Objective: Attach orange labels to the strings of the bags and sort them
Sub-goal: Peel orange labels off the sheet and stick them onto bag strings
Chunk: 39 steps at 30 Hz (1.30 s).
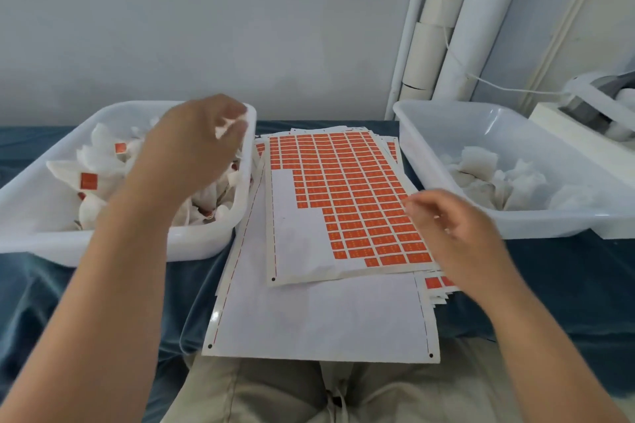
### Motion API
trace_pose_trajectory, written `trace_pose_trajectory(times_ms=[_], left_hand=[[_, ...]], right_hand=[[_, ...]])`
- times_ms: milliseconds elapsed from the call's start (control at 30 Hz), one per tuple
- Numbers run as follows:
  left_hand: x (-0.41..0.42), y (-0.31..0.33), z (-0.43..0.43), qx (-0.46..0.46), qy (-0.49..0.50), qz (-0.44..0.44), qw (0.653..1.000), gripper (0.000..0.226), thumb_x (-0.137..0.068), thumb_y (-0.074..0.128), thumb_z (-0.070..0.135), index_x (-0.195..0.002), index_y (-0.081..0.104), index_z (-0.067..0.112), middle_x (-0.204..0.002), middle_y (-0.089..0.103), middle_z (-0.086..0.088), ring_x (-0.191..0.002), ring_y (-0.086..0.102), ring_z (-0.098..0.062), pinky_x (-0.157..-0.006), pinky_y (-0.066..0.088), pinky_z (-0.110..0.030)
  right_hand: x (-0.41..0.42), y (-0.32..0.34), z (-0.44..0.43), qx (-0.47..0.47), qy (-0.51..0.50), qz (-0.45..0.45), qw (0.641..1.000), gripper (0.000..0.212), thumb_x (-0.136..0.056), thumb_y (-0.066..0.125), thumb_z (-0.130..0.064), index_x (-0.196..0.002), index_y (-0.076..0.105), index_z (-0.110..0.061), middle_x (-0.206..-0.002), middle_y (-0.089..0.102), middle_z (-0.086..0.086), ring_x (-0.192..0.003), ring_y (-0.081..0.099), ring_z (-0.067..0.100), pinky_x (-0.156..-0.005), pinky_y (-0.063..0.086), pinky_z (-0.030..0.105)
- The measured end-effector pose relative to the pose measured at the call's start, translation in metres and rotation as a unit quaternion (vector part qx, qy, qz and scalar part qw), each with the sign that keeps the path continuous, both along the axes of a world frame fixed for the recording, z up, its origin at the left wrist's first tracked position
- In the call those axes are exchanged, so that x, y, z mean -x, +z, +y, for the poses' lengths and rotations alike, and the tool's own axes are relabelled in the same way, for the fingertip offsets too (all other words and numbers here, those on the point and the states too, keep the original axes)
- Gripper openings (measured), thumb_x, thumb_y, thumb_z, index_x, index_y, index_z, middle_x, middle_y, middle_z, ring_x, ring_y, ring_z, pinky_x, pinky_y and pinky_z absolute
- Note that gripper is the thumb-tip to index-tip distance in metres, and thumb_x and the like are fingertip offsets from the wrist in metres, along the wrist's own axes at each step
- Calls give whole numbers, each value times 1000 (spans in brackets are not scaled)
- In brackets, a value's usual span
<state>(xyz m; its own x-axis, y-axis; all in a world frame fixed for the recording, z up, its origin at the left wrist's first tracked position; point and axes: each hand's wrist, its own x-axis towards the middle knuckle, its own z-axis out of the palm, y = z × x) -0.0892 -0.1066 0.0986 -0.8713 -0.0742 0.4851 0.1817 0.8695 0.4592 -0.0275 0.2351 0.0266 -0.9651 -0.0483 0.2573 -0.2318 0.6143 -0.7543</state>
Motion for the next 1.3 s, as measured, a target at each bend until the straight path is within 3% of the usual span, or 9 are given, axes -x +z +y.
trace_pose_trajectory(times_ms=[67,167,400,567,667,767,933,1067,1300], left_hand=[[-29,-9,25,-85,-74,-6,994,13,-103,59,42,-106,71,43,-97,75,26,-82,69,8,-72,58,-28],[-61,-31,56,-150,-158,-30,976,18,-98,59,48,-95,74,39,-86,75,24,-80,74,-1,-70,62,-26],[-90,-85,99,-193,-231,-108,947,32,-92,53,60,-96,77,38,-85,74,27,-80,74,-4,-70,62,-22],[-92,-96,102,-204,-242,-111,942,34,-90,51,64,-96,76,42,-87,72,34,-84,72,3,-72,52,-7],[-91,-98,102,-224,-240,-111,938,33,-91,52,64,-94,76,41,-87,73,30,-83,73,-1,-74,56,-12],[-90,-102,104,-236,-234,-123,935,31,-92,53,63,-93,75,40,-87,74,27,-82,73,-5,-75,59,-20],[-91,-105,111,-263,-234,-132,927,34,-88,52,65,-95,75,40,-89,74,30,-86,73,-1,-74,56,-11],[-94,-105,121,-307,-237,-141,911,25,-90,58,60,-108,67,46,-105,73,31,-98,72,1,-79,57,-12],[-104,-102,139,-390,-213,-140,885,59,-84,56,70,-140,46,54,-133,57,39,-122,56,15,-90,55,-11]], right_hand=[[11,4,24,-65,-100,74,990,32,-98,43,-65,-107,64,-41,-103,68,-26,-92,67,-2,-78,49,20],[37,5,69,-230,-174,110,951,33,-105,48,-38,-119,72,-19,-123,66,5,-111,59,23,-101,46,45],[114,28,134,-394,-194,-233,868,46,-109,39,-43,-108,78,-19,-126,68,13,-116,58,35,-103,43,42],[139,21,145,-400,-194,-247,861,49,-111,37,-40,-106,75,-9,-116,71,14,-107,60,35,-97,46,41],[134,19,149,-339,-223,-157,901,53,-110,38,-36,-91,72,0,-107,70,23,-95,59,37,-84,44,41],[118,27,146,-212,-229,-49,949,52,-107,49,-41,-100,74,4,-106,72,25,-96,63,42,-86,49,46],[65,63,102,-26,-155,65,986,22,-95,58,-47,-96,80,-47,-104,73,-33,-98,63,-10,-85,44,22],[23,71,54,22,-52,30,998,26,-88,60,-61,-100,80,-49,-109,75,-25,-101,68,-2,-85,49,32],[-26,35,-4,73,86,-66,991,37,-81,55,-73,-100,79,-53,-112,74,-28,-101,69,-5,-81,56,27]])
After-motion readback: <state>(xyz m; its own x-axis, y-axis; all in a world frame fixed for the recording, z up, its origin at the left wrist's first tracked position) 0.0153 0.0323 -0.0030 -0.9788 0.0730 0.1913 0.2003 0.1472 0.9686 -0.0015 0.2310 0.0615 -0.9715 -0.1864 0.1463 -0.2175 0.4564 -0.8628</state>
